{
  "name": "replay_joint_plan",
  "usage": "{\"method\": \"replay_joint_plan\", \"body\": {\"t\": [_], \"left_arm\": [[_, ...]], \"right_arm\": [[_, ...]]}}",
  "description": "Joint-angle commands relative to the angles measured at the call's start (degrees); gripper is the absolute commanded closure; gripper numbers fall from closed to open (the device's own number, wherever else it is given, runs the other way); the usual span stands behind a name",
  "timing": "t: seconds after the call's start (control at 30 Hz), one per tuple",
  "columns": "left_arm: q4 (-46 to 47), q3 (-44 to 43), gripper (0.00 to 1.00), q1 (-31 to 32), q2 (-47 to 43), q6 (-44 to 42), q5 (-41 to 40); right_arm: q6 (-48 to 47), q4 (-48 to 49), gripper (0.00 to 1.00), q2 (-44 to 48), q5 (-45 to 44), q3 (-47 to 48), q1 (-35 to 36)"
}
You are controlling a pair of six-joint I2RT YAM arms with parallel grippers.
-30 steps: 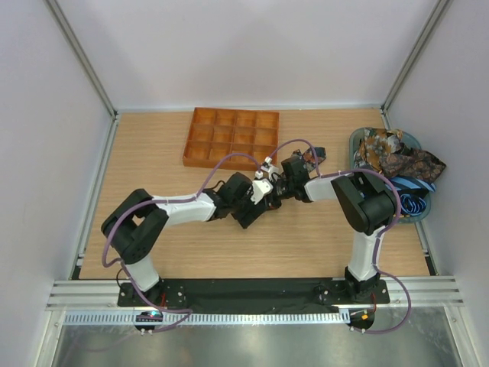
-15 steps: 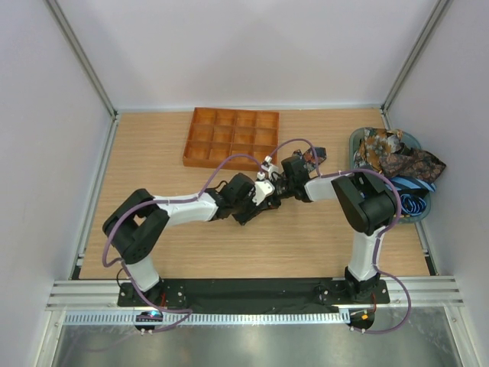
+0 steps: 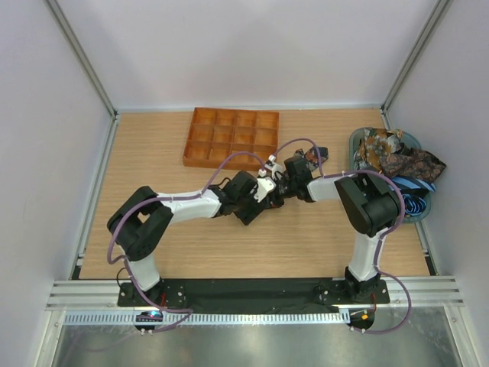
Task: Roll the ties
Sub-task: Roll the tie
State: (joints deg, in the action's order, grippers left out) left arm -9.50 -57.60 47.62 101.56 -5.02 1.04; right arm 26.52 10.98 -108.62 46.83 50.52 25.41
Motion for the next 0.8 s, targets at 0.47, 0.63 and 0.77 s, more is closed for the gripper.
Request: {"method": "replay_joint_plan", "body": {"t": [0.47,0.63,0.77], "left_arm": [[-8.1,-9.0,0.24,-0.2,5.8,-1.9,1.9],[-9.0,-8.9,0.44,-0.3,8.1,-1.7,2.3],[-10.3,-8.9,0.62,-0.2,8.2,-1.5,1.2]], "right_arm": [[-1.3,-2.5,0.74,-4.8,-1.7,0.5,-0.3],[-1.4,-2.6,0.74,-4.5,-1.7,0.6,-0.4],[-1.3,-2.5,0.61,-3.7,-2.4,0.5,-0.4]]}}
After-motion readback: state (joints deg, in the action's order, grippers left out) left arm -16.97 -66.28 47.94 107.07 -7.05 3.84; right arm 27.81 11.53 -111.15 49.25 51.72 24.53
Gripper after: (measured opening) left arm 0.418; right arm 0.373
